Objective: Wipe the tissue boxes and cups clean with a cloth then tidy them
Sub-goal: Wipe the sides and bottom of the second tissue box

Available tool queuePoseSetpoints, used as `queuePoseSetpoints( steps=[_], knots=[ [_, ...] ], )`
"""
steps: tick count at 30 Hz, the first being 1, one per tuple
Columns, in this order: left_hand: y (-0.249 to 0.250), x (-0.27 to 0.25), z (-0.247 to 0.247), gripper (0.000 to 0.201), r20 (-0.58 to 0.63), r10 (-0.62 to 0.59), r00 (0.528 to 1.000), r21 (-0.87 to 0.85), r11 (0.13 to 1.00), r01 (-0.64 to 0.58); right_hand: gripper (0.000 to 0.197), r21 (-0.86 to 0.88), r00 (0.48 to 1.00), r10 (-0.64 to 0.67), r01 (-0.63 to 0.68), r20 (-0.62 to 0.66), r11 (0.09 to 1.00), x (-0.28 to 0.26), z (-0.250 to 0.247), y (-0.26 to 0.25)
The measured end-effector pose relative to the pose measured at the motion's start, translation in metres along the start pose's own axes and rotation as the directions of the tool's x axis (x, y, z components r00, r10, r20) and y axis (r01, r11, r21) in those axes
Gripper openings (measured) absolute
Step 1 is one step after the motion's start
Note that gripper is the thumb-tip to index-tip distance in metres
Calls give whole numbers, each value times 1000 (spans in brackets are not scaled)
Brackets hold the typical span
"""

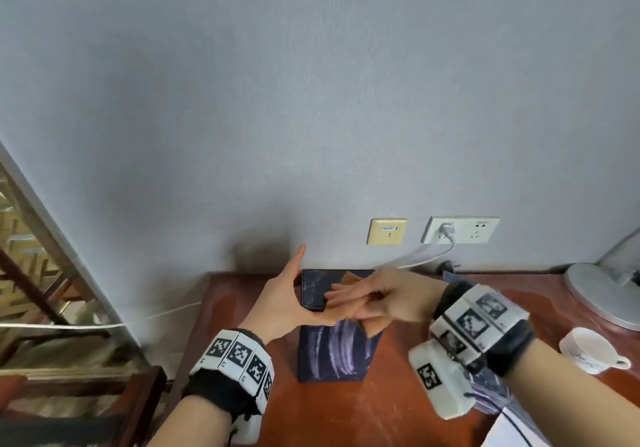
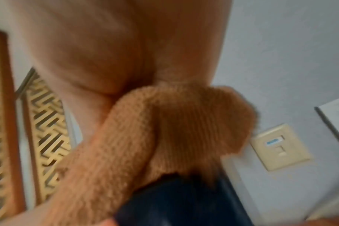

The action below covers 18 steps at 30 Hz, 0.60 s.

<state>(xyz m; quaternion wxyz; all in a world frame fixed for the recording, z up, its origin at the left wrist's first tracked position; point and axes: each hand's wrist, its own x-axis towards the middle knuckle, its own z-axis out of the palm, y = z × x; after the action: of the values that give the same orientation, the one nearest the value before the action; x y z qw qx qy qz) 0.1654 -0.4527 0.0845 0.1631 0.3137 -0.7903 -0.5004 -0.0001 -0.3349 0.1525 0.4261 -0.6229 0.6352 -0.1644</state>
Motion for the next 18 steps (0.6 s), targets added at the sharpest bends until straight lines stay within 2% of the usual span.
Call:
queuePoseSetpoints(
  steps=[1,2,3,4,6,7,9,14,16,18],
  knots=[
    [1,-1,0,125,3,-3,1000,4,1000,3,40,88,994,25,-16,-103,996,0,-7,1],
    [1,-1,1,125,3,-5,1000,6,1000,5,39,49,967,40,-28,-251,998,3,-10,4],
    [0,-1,2,125,1,-4,1000,5,1000,4,41,-67,932,35,-64,-360,996,10,-9,7],
    [-1,-1,2,125,-4,-2,1000,4,1000,2,43,-202,923,14,-99,-384,974,17,-4,9],
    [-3,1,2,127,-8,6,1000,5,1000,-6,46,-459,944,-67,-95,-324,883,34,17,6],
    [-5,3,2,128,-8,8,1000,7,1000,-8,46,-527,947,-127,-49,-293,849,41,27,3],
    [-8,5,2,129,-15,8,1000,7,1000,-8,47,-549,942,-224,52,-250,834,47,36,-4],
    [-9,6,2,131,11,13,1000,17,1000,-14,47,-373,934,-332,263,-134,890,35,31,3],
    [-7,4,1,131,31,22,999,62,998,-23,48,-254,955,-286,258,-78,932,26,27,5],
    [-6,2,-1,129,32,12,999,121,992,-16,46,-130,982,-190,190,17,973,10,17,8]
  ],
)
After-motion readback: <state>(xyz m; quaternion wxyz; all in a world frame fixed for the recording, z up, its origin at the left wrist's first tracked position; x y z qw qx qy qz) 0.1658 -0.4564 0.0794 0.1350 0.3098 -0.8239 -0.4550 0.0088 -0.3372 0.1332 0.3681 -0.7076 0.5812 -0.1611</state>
